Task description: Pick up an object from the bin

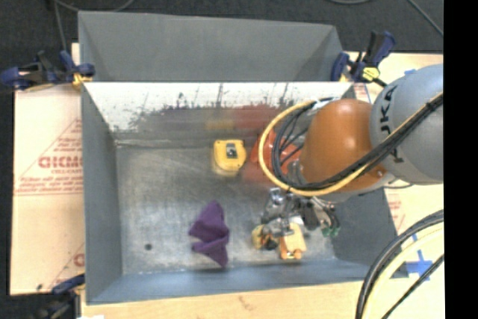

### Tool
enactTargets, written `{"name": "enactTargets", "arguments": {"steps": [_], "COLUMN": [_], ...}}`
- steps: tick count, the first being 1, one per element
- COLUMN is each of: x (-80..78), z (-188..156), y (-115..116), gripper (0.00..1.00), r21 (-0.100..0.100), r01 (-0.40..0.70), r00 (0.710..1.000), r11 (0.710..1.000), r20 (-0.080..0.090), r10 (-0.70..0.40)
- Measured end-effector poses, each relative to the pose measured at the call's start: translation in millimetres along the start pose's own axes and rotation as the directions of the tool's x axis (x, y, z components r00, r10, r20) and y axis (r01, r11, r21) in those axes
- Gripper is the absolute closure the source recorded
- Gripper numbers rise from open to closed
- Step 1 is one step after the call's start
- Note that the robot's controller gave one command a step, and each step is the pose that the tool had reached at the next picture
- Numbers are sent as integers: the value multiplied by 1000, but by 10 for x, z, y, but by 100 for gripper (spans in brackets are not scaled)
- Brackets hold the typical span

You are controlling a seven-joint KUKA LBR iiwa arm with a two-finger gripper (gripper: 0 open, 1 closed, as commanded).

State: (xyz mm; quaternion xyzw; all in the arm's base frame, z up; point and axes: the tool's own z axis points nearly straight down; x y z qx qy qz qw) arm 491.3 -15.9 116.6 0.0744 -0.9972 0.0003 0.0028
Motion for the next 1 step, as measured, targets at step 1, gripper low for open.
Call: {"name": "enactTargets", "arguments": {"steps": [1], "x": [44], "z": [-1385], "y": [76], "gripper": [100], "r21": [1], "r01": [54], "r00": [999], "r11": [999], "r20": [9], "r10": [-54]}}
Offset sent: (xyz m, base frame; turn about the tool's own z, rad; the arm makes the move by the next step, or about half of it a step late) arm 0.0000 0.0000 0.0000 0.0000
